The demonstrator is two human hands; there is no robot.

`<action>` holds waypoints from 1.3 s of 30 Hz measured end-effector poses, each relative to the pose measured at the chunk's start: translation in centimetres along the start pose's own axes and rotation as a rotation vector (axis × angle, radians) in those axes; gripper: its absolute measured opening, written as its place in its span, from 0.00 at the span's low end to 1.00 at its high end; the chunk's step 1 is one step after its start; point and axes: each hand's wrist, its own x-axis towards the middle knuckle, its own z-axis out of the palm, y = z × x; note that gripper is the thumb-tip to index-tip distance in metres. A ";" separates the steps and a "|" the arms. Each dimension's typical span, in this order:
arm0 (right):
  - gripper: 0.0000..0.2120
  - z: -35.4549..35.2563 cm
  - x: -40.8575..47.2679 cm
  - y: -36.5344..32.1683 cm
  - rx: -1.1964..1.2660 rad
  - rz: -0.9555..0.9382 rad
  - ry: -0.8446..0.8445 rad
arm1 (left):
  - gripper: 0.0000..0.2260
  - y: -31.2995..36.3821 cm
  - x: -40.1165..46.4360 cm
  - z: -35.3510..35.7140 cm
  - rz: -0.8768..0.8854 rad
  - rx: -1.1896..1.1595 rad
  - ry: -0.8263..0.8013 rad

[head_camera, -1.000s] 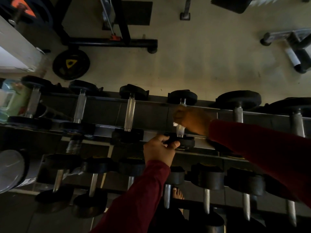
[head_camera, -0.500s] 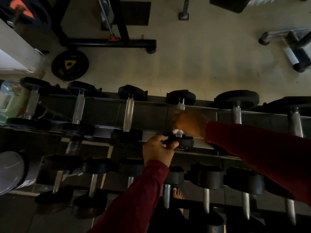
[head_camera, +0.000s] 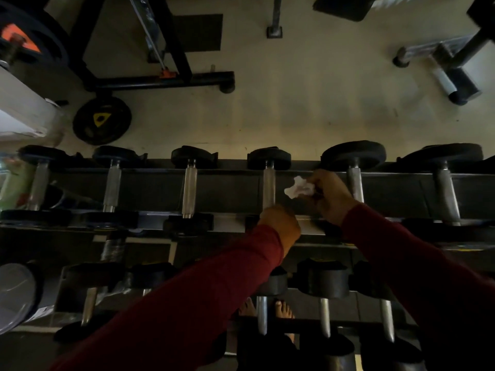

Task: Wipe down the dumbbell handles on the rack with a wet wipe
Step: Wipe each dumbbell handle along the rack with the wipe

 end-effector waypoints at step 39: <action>0.11 3.5 2.9 2.9 -0.707 -0.425 0.057 | 0.26 0.9 -4.1 7.1 -0.501 -1.136 0.524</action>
